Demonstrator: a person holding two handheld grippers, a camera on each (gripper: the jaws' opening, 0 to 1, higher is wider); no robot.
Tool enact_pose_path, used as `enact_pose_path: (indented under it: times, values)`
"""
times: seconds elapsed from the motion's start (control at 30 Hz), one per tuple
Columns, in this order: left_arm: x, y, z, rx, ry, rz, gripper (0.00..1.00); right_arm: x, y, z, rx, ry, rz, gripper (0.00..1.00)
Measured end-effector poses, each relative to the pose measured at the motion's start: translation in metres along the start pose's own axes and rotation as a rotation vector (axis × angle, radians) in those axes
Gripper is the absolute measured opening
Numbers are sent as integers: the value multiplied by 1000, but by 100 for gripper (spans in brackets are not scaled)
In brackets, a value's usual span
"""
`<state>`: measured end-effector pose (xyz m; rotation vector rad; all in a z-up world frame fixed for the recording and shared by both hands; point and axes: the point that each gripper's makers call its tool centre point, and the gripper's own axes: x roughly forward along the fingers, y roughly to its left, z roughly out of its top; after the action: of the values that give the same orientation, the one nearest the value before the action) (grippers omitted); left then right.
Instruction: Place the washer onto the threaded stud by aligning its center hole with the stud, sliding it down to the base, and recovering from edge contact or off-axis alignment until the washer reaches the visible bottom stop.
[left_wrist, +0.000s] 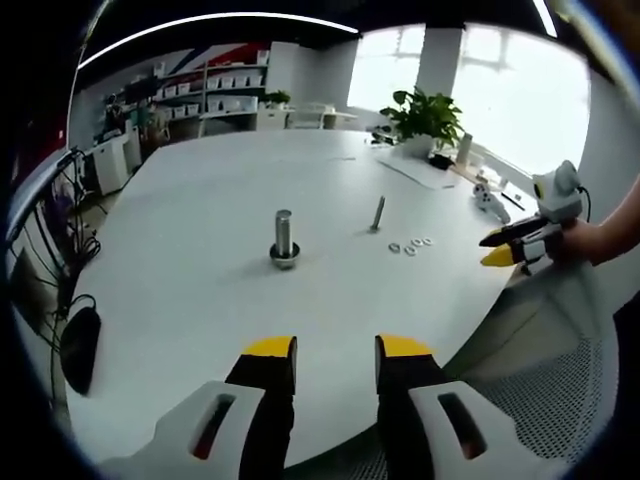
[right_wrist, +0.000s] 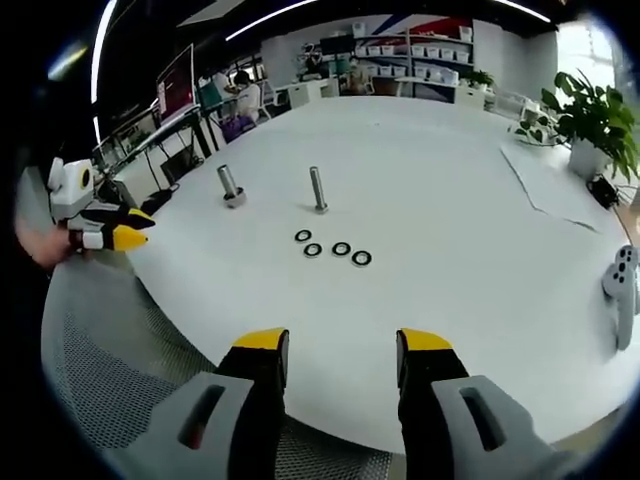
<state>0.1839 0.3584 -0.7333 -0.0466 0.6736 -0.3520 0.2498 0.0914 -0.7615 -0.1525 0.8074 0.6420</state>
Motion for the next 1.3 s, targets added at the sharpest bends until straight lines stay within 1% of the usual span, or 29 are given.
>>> enact_pose_path:
  times: [0.17,0.27,0.33,0.47,0.63,0.77,0.9,1.1,1.2,1.3]
  values:
    - [-1,-2,3,-19,-12,-15,29,1,4,-3,-43,24,10,46]
    - [0,-1,2,-15,-7,-10,29,0,7,1,-75,17,8,45]
    - [-1,-1,3,-12,-15,-10,29,2,8,-3,-95,41,18,45]
    - [-1,-2,4,-18,-18,-13,30,3,14,-5,-130,58,43,45]
    - [-2,-2,5,-19,-27,-11,29,3,10,-5,-123,70,39,45]
    - [-1,-1,5,-24,-24,-7,29,3,5,6,-119,64,34,45]
    - [-1,-1,4,-20,-22,-7,29,11,3,18,-134,59,33,45]
    - [-1,-1,4,-22,-19,-7,29,24,11,33,-153,58,46,45]
    - [-1,-1,4,-20,-22,-10,28,30,15,41,-142,43,46,45]
    - [-1,-2,3,-19,-18,-13,28,35,17,43,-133,49,46,45]
